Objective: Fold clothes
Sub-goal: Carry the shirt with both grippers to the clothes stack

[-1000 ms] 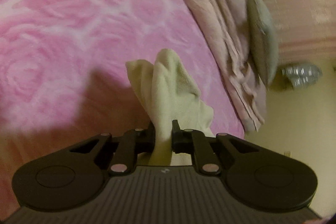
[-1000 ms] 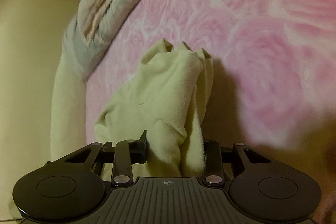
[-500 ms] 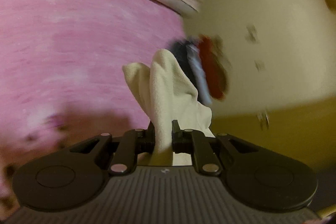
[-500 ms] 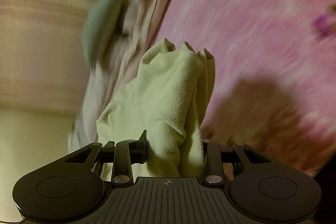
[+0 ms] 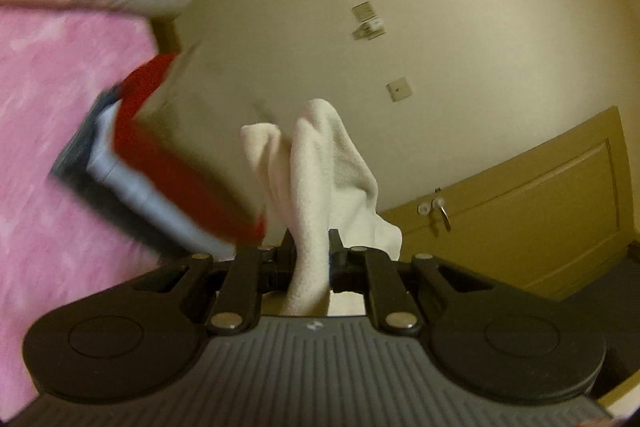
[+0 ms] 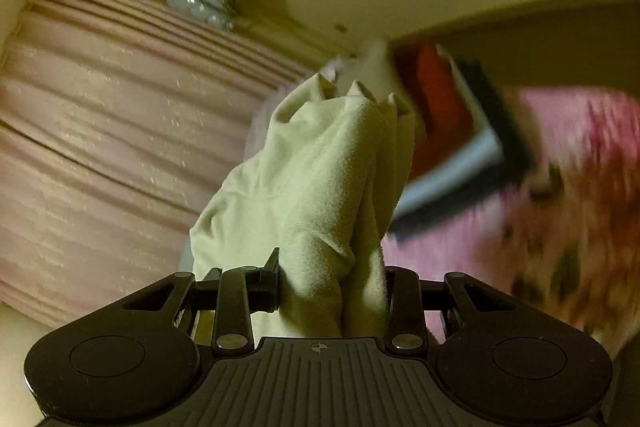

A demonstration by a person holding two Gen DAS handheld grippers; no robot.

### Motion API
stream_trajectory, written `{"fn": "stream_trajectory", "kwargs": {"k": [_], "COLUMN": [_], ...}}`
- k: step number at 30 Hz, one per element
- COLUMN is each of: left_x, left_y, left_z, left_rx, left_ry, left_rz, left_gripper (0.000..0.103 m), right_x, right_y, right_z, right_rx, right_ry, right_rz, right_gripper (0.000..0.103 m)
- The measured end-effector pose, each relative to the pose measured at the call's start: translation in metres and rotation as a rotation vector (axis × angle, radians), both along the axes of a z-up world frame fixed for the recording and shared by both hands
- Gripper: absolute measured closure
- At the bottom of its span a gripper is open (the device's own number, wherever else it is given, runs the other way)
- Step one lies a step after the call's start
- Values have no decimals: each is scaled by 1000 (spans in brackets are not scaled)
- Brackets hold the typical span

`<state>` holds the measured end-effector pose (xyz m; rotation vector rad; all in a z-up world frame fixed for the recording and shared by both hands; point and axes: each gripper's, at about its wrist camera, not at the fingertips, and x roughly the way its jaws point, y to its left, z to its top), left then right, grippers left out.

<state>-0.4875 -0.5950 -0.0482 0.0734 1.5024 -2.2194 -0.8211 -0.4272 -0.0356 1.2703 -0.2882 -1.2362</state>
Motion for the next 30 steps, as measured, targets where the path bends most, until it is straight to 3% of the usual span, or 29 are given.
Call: {"fn": "stream_trajectory", "kwargs": {"k": [7, 11, 21, 26, 30], "left_x": [-55, -63, -60, -61, -67], "left_y": [-90, -129, -174, -196, -204], "left_z": [54, 52, -30, -51, -74], "left_rx": [-124, -116, 6, 18, 37], "left_ry": [-30, -43, -74, -92, -182], "left_rz": [47, 58, 78, 70, 60], "left_gripper": [93, 93, 93, 93, 91], "right_x": [-51, -64, -82, -88, -87], "right_y": [-103, -155, -215, -234, -245], "right_z": [32, 27, -37, -58, -72], "right_rx": [-98, -100, 20, 38, 94], "right_ry": [-25, -60, -67, -54, -50], "right_rz": [11, 25, 40, 33, 35], "right_gripper": [69, 69, 69, 69, 65]}}
